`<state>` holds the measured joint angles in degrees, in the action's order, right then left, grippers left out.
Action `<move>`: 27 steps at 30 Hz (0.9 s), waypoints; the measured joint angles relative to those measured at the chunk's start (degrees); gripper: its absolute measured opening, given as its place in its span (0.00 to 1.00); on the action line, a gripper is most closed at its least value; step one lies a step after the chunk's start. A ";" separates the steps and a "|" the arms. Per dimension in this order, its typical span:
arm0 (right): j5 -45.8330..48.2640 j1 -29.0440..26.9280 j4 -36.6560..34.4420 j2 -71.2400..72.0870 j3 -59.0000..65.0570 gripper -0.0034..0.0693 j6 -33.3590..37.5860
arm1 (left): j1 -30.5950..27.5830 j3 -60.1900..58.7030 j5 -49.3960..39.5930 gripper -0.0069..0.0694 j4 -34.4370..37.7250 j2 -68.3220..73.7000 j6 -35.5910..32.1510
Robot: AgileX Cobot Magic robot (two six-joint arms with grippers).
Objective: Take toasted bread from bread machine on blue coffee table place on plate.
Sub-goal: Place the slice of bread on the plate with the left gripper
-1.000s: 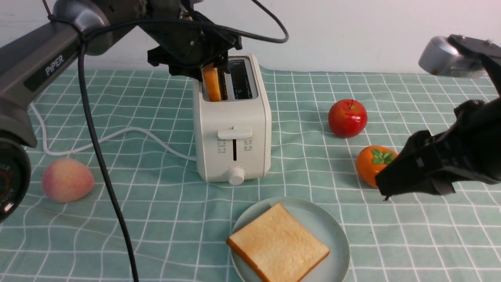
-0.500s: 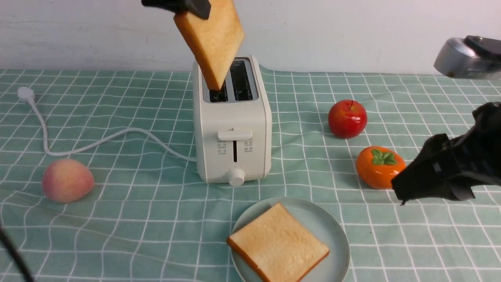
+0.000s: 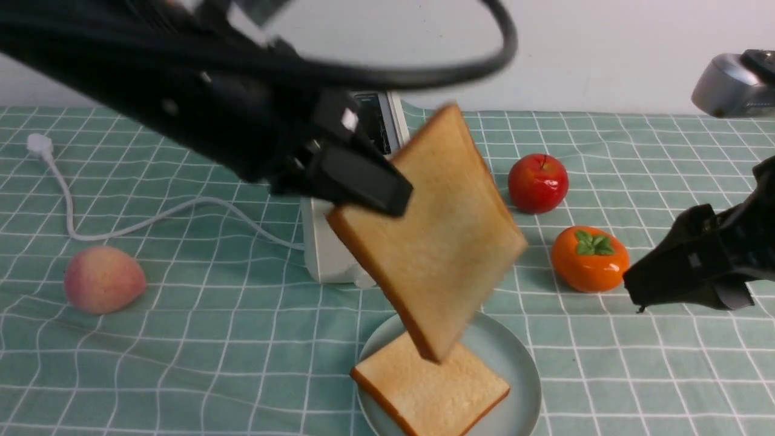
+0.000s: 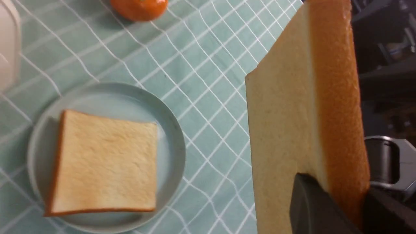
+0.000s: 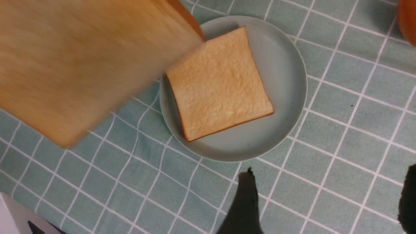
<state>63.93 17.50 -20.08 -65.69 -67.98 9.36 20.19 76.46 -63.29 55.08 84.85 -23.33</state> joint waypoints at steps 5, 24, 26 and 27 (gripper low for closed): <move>0.00 0.00 0.00 0.00 0.00 0.85 0.00 | 4.19 -9.89 12.53 0.18 8.10 7.17 -3.47; 6.99 0.00 11.82 3.12 0.24 0.12 -16.80 | 6.94 -6.90 24.01 0.95 -13.27 11.28 9.08; 6.88 0.00 14.65 7.71 1.74 0.04 -20.39 | 6.94 -5.55 21.50 0.95 -18.35 8.27 12.25; 6.88 0.00 14.87 7.71 1.99 0.03 -20.87 | 6.94 -5.34 21.14 0.95 -18.86 7.93 12.90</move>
<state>70.81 17.50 -5.21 -57.98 -65.99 -11.51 27.13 71.12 -42.15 36.21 92.78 -10.43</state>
